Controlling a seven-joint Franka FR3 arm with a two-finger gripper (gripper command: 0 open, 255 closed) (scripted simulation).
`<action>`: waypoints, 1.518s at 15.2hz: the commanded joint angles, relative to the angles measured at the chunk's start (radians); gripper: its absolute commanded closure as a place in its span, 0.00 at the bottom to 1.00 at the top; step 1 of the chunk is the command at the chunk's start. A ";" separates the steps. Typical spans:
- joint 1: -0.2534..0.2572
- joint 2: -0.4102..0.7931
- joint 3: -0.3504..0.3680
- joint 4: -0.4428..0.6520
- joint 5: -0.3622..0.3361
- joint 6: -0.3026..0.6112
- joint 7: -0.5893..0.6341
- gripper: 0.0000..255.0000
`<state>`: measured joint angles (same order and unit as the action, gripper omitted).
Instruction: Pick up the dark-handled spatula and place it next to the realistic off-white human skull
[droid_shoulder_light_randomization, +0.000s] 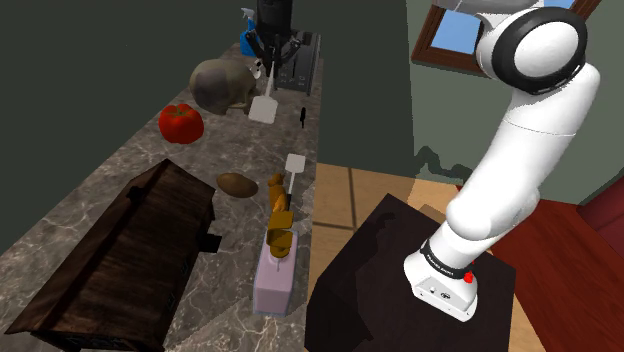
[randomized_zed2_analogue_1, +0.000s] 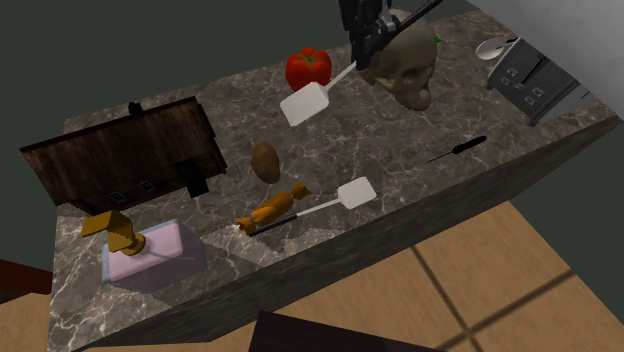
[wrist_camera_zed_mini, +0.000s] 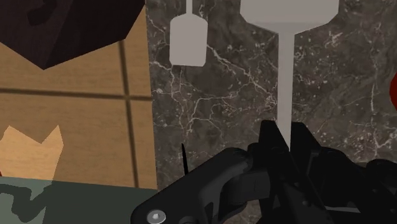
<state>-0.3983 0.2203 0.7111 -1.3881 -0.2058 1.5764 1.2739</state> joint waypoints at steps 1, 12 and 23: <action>-0.001 0.051 -0.014 0.061 -0.030 -0.018 -0.026 1.00; 0.044 0.310 -0.083 0.394 -0.159 -0.104 -0.140 1.00; -0.029 0.252 -0.073 0.144 -0.130 0.082 -0.122 1.00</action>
<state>-0.4230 0.4741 0.6380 -1.2271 -0.3363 1.6434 1.1512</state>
